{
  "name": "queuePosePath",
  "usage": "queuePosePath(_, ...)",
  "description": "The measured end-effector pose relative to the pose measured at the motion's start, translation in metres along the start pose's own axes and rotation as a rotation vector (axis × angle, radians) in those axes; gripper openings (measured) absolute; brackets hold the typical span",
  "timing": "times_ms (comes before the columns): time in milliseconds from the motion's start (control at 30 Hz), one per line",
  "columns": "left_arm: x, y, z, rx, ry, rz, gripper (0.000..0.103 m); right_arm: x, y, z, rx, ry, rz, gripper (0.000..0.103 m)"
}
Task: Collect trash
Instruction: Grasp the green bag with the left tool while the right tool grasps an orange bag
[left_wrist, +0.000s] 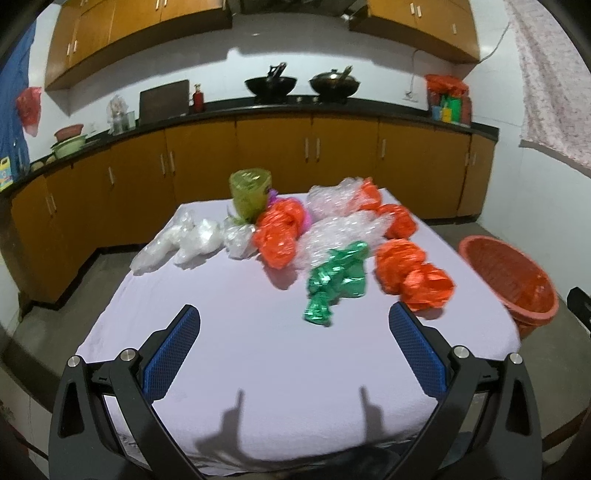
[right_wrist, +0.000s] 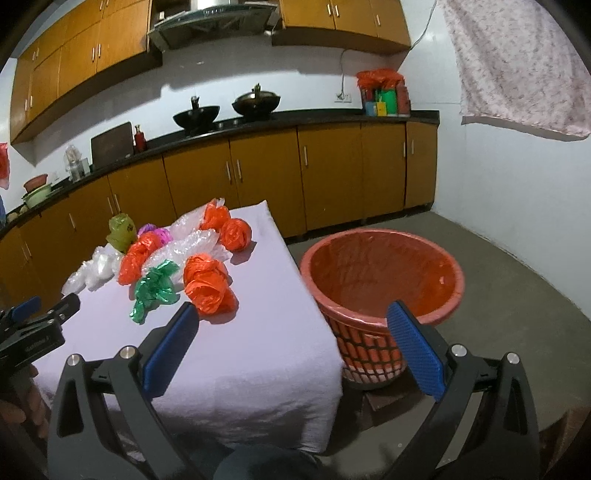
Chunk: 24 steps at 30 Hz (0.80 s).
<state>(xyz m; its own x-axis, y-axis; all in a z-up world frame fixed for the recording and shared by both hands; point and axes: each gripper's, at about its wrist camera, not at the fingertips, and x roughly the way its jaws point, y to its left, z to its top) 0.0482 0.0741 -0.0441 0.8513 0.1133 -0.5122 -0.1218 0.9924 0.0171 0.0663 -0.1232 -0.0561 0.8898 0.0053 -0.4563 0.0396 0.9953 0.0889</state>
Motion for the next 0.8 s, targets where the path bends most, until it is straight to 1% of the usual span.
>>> queuePosePath(133, 0.023, 0.008, 0.003, -0.007, 0.029, 0.01, 0.101, 0.035, 0.016, 0.005, -0.02, 0.037, 0.035, 0.099)
queuePosePath(233, 0.043, 0.009, 0.009, -0.001, 0.053, -0.012, 0.101, 0.06, 0.026, 0.008, -0.026, 0.069, 0.075, 0.099)
queuePosePath(267, 0.051, 0.008, 0.011, 0.002, 0.06, -0.017, 0.101, 0.072, 0.03, 0.01, -0.022, 0.087, 0.12, 0.097)
queuePosePath(300, 0.058, 0.007, 0.013, 0.012, 0.068, -0.024, 0.101, 0.078, 0.032, 0.01, -0.021, 0.094, 0.138, 0.095)
queuePosePath(333, 0.064, 0.005, 0.016, 0.018, 0.075, -0.03, 0.101, 0.089, 0.036, 0.011, -0.023, 0.114, 0.167, 0.091)
queuePosePath(367, 0.072, 0.003, 0.017, 0.028, 0.084, -0.039, 0.101, 0.097, 0.041, 0.011, -0.029, 0.13, 0.185, 0.085)
queuePosePath(467, 0.088, 0.002, 0.023, 0.039, 0.1, -0.042, 0.101, 0.12, 0.051, 0.012, -0.035, 0.165, 0.224, 0.076)
queuePosePath(700, 0.109, 0.014, 0.03, 0.01, 0.116, -0.058, 0.101, 0.161, 0.07, 0.009, -0.062, 0.231, 0.257, 0.07)
queuePosePath(767, 0.113, 0.012, 0.03, 0.009, 0.121, -0.071, 0.101, 0.17, 0.074, 0.008, -0.07, 0.253, 0.27, 0.059)
queuePosePath(800, 0.115, 0.011, 0.03, 0.013, 0.124, -0.075, 0.101, 0.174, 0.077, 0.007, -0.076, 0.262, 0.278, 0.056)
